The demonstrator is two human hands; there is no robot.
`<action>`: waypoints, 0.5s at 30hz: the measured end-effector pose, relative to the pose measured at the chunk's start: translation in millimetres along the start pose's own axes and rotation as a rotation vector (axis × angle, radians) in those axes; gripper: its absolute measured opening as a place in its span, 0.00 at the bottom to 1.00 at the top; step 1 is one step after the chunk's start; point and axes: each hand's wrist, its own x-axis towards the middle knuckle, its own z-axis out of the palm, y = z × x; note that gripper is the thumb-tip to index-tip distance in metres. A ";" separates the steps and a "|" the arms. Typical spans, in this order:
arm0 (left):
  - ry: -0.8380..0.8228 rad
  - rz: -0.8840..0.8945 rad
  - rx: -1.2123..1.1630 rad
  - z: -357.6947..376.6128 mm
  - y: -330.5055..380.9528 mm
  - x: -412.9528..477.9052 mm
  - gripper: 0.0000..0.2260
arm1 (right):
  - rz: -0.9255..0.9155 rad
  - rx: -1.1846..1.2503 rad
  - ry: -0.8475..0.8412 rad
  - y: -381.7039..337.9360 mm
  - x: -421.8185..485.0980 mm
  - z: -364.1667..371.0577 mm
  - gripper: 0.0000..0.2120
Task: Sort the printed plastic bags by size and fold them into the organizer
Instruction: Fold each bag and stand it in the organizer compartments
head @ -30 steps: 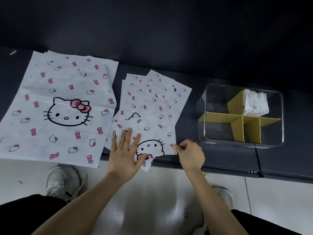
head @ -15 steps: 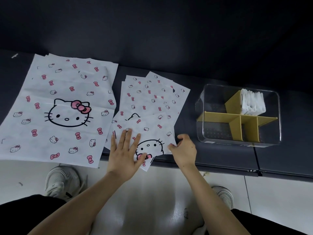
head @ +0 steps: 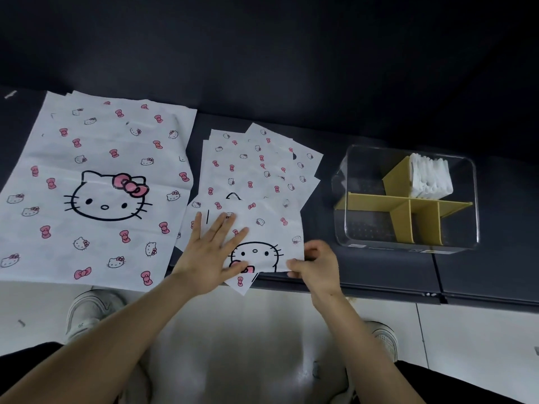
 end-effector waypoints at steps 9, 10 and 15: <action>0.199 -0.010 -0.121 -12.1 3.6 3.3 0.24 | 0.245 0.308 0.072 -11.4 -0.5 4.3 0.18; 0.284 -0.015 -0.180 -19.7 11.1 4.8 0.21 | 0.275 0.356 0.067 -12.6 -1.5 4.5 0.13; 0.405 -0.035 -0.419 -34.3 69.7 0.3 0.16 | 0.378 0.645 0.028 -11.5 -19.7 18.0 0.11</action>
